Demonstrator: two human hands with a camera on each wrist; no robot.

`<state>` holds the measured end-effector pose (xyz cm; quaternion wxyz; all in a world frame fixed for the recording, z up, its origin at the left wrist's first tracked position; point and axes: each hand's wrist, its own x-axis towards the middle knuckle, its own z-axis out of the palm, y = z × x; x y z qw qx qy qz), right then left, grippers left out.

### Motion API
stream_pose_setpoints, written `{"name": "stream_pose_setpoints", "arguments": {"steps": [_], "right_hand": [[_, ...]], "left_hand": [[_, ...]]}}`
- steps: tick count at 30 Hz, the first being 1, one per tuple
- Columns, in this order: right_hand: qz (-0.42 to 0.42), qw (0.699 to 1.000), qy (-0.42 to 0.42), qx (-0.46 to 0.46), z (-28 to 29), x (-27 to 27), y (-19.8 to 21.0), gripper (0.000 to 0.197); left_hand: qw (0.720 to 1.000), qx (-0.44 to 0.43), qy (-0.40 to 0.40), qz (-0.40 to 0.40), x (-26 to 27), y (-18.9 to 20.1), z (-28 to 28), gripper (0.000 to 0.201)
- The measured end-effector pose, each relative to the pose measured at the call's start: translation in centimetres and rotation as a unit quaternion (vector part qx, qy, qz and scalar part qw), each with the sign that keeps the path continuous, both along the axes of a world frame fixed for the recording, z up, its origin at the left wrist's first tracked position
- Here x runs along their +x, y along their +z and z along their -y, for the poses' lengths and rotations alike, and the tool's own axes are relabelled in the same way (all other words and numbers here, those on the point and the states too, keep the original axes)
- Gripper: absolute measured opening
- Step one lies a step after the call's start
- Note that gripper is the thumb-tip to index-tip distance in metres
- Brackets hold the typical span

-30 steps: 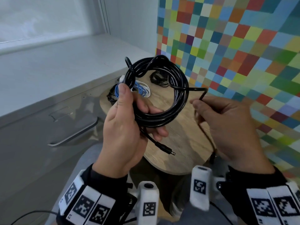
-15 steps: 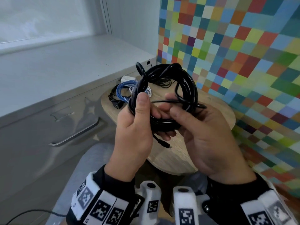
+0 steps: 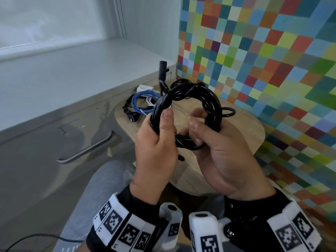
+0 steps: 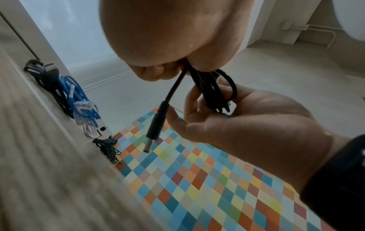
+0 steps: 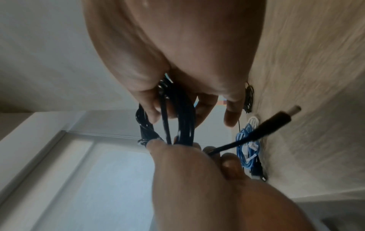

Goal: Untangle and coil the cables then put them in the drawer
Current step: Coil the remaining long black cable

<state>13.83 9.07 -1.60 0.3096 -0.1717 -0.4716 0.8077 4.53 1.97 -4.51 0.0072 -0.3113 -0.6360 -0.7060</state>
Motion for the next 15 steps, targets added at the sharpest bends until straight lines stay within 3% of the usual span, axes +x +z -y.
{"name": "stream_pose_setpoints", "arguments": {"steps": [3, 6, 8, 11, 15], "right_hand": [[0.067, 0.992, -0.011, 0.105, -0.17, -0.38, -0.48, 0.017], [0.161, 0.957, -0.068, 0.232, -0.21, -0.55, -0.94, 0.022], [0.19, 0.943, -0.081, 0.26, -0.34, -0.39, -0.9, 0.022], [0.18, 0.946, -0.088, 0.254, -0.46, -0.01, -0.92, 0.012], [0.201, 0.913, -0.156, 0.32, -0.62, 0.43, -0.55, 0.025]], "left_hand": [[1.0, 0.014, 0.006, -0.006, -0.27, 0.09, 0.13, 0.04], [0.999, 0.012, 0.018, -0.034, -0.06, 0.14, 0.31, 0.038], [0.998, 0.014, 0.025, -0.051, 0.22, 0.18, 0.36, 0.04], [0.997, 0.022, 0.036, -0.066, 0.09, 0.26, 0.46, 0.041], [0.995, 0.027, 0.043, -0.086, -0.44, 0.3, 0.66, 0.036]]}}
